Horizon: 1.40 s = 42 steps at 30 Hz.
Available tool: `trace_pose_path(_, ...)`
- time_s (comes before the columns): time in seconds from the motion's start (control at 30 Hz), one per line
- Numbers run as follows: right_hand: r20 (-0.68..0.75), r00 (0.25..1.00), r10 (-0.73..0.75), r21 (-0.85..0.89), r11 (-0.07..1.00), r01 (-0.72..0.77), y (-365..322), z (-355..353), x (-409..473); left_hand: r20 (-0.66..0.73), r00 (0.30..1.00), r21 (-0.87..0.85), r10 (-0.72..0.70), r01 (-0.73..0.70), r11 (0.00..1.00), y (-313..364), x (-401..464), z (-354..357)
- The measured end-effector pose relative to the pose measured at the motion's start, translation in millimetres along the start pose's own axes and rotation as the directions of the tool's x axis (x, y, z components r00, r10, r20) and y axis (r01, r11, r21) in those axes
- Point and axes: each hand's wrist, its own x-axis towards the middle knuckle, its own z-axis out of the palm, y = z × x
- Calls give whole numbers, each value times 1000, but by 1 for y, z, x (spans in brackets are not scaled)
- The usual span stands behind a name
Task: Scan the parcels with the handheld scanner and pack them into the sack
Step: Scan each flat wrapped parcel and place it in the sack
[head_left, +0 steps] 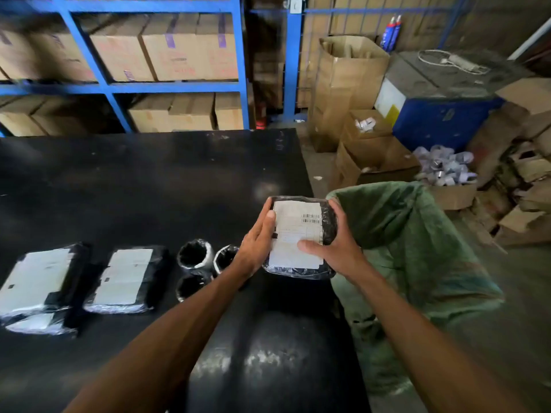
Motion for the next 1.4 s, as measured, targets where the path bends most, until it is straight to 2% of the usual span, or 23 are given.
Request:
trace_pose_path(0.13, -36, 998, 51, -58, 997, -53, 26, -98, 19, 47, 997, 87, -61, 56, 995, 18, 41, 76)
trace_pose_path(0.23, -83, 992, 100, -61, 993, -105, 46, -158, 30, 51, 992, 263, -116, 98, 960, 28, 70, 127)
trace_pose_path(0.33, -155, 974, 165, -24, 985, -170, 67, -197, 40, 66, 982, 475, -179, 127, 871, 41, 86, 165)
trace_pose_path(0.43, -186, 956, 228, 8, 973, -231, 94, -215, 57, 88, 963, 489, -256, 182, 853, 46, 98, 191)
trace_pose_path(0.5, -164, 956, 242, 12, 970, -243, 112, -219, 70, 49, 956, 470, -289, 233, 851, 41, 111, 203)
trace_pose_path(0.57, -119, 957, 265, -15, 963, -268, 132, -220, 81, 25, 958, 521, -285, 230, 822, 35, 123, 218)
trace_pose_path(0.73, 38, 928, 370, -108, 925, -364, 182, -207, 110, -107, 975, 645, -196, 218, 732, 21, 136, 239)
trace_pose_path(1.0, 157, 892, 424, -147, 903, -403, 249, -162, 162, -68, 983, 670, -169, 170, 723, 0, 158, 220)
trace_pose_path(1.1, 148, 873, 464, -184, 880, -437, 266, -157, 164, -51, 988, 654, -144, 142, 743, -9, 163, 211)
trace_pose_path(1.23, 161, 853, 496, -317, 845, -432, 274, -156, 171, -32, 988, 596, -153, 142, 790, -19, 168, 202)
trace_pose_path(1.33, 127, 829, 544, -463, 772, -436, 303, -158, 183, -21, 990, 610, -138, 122, 783, -19, 168, 204)
trace_pose_path(1.4, 86, 824, 560, -561, 711, -425, 298, -152, 185, -15, 988, 615, -155, 132, 778, -17, 169, 206)
